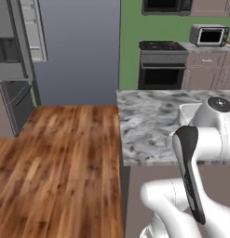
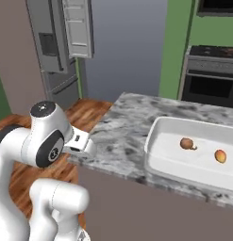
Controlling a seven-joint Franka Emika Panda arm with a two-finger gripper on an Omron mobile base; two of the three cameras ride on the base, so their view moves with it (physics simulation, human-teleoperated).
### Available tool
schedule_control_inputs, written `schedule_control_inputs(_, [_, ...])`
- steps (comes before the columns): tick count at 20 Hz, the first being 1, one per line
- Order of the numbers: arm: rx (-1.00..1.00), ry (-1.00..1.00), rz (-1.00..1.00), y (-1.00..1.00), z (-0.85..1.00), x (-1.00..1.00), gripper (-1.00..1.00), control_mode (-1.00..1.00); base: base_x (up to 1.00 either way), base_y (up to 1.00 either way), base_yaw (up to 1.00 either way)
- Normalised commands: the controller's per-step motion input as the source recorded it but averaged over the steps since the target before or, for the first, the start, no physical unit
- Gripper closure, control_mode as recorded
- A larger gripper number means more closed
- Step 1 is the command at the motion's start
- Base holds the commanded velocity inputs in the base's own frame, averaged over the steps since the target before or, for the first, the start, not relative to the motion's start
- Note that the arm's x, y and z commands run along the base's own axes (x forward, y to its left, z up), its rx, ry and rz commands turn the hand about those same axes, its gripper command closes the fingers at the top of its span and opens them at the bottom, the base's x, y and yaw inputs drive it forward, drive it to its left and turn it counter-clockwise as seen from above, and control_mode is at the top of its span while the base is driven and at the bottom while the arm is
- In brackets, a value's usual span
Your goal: Place the cold items (mango and onion) from the fridge in one tupperware on the dining counter. Place the warm items (hot dog and kebab skewer) in the stove area in another tupperware.
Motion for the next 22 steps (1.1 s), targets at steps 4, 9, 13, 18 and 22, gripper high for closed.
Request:
schedule_control_inputs(4, [0.00,0.00,0.00,0.00,0.00,0.00,-1.00,1.00,0.00,1.00,-0.32])
schedule_control_inputs(9, [0.00,0.00,0.00,0.00,0.00,0.00,-1.00,1.00,0.00,1.00,-0.35])
schedule_control_inputs(13, [0.00,0.00,0.00,0.00,0.00,0.00,-1.00,1.00,0.03,1.00,-0.31])
schedule_control_inputs(18, [0.00,0.00,0.00,0.00,0.00,0.00,-1.00,1.00,0.34,0.98,-0.31])
schedule_control_inputs(22, [0.00,0.00,0.00,0.00,0.00,0.00,-1.00,1.00,0.73,0.49,-0.15])
